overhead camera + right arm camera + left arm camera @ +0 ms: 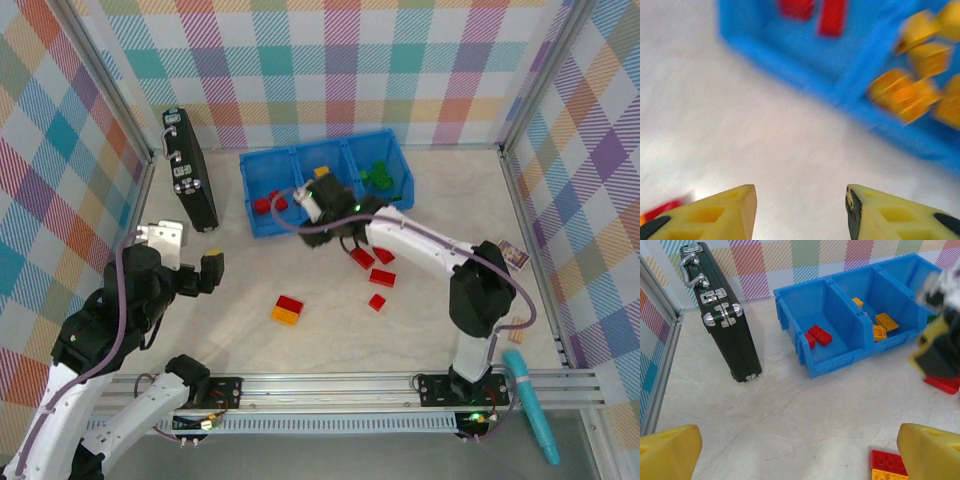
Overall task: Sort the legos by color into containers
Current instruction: Place the lego in the container, then move the lego to the bottom-center of the table.
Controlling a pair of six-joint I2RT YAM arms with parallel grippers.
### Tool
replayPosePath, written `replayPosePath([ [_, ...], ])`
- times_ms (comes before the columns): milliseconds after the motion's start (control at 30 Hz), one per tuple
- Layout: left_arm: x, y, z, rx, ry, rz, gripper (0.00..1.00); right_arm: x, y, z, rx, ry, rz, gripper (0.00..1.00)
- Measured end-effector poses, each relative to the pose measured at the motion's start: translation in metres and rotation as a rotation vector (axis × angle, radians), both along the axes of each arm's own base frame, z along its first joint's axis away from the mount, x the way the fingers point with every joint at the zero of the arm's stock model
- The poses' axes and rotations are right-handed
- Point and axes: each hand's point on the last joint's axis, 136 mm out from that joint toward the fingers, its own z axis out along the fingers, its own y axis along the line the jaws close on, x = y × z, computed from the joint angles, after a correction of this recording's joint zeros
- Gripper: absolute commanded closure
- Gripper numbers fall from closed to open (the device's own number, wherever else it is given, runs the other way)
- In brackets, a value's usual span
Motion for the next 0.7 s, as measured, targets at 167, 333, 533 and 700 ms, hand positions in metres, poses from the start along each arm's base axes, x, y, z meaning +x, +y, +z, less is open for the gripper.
replayPosePath([
  [167, -0.004, 0.000, -0.001, -0.004, 0.004, -0.008, 0.00, -0.085, 0.013, -0.047, -0.074, 0.154, 0.071, 0.48],
  [333, -0.005, -0.001, -0.001, -0.015, 0.006, -0.014, 0.00, -0.115, -0.005, -0.070, -0.099, 0.255, -0.026, 0.47],
  [533, -0.013, 0.002, -0.002, -0.040, 0.008, -0.011, 0.00, -0.120, -0.006, -0.077, -0.101, 0.279, -0.063, 0.46],
  [700, -0.019, 0.005, -0.003, -0.048, 0.013, -0.006, 0.00, -0.125, -0.003, -0.100, -0.158, 0.294, -0.033, 0.45],
])
